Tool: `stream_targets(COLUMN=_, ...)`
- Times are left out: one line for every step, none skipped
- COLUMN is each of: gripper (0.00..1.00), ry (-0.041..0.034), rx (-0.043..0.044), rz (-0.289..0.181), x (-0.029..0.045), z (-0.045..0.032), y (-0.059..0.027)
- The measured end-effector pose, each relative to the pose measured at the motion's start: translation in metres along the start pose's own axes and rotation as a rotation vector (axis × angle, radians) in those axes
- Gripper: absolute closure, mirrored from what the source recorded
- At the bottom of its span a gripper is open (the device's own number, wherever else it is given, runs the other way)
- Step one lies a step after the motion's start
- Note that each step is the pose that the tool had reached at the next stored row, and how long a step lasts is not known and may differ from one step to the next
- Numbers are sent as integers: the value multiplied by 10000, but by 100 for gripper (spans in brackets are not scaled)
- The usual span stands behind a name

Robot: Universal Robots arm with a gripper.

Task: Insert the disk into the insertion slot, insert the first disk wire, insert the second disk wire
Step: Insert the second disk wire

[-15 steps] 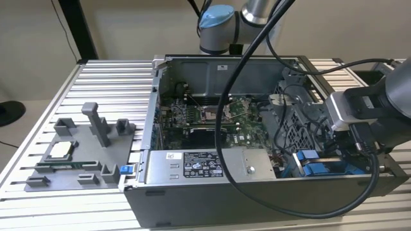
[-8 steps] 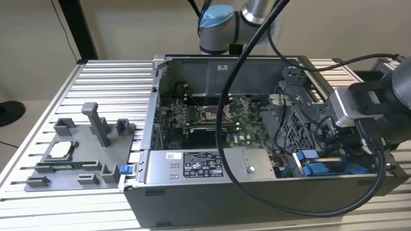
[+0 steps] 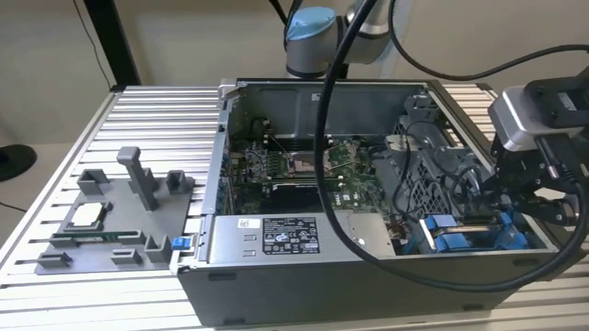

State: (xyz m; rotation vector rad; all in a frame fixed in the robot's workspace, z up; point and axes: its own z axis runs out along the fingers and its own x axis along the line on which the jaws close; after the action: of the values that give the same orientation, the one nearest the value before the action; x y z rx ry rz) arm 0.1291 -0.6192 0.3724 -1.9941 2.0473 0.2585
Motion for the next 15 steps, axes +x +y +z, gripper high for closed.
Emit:
stream_targets(gripper=0, ry=42, rx=-16, rz=2, x=0, z=-1, y=-1)
stream_targets(gripper=0, ry=112, rx=-45, rz=5, x=-1, z=-3, y=-1)
stream_targets(gripper=100, ry=228, rx=-99, rz=15, x=-2, z=-5, y=-2)
stream_targets(gripper=100, ry=372, rx=-172, rz=32, x=-1, z=-4, y=-1)
stream_targets(gripper=100, ry=529, rx=-247, rz=47, x=-1, z=-4, y=-1)
stream_targets(gripper=100, ry=686, rx=-321, rz=61, x=-2, z=-5, y=-1)
stream_targets(gripper=100, ry=799, rx=-374, rz=71, x=-1, z=-4, y=-2)
stream_targets(gripper=100, ry=886, rx=-411, rz=79, x=-2, z=-7, y=-3)
stream_targets(gripper=100, ry=968, rx=-444, rz=84, x=-4, z=-13, y=-6)
stream_targets(gripper=100, ry=1036, rx=-469, rz=89, x=-6, z=-20, y=-9)
stream_targets(gripper=100, ry=1098, rx=-491, rz=92, x=-10, z=-30, y=-13)
stream_targets(gripper=100, ry=1156, rx=-509, rz=95, x=-14, z=-43, y=-18)
stream_targets(gripper=100, ry=1211, rx=-525, rz=97, x=-19, z=-58, y=-23)
stream_targets(gripper=100, ry=1254, rx=-537, rz=99, x=-25, z=-76, y=-28)
stream_targets(gripper=100, ry=1288, rx=-545, rz=101, x=-34, z=-101, y=-31)
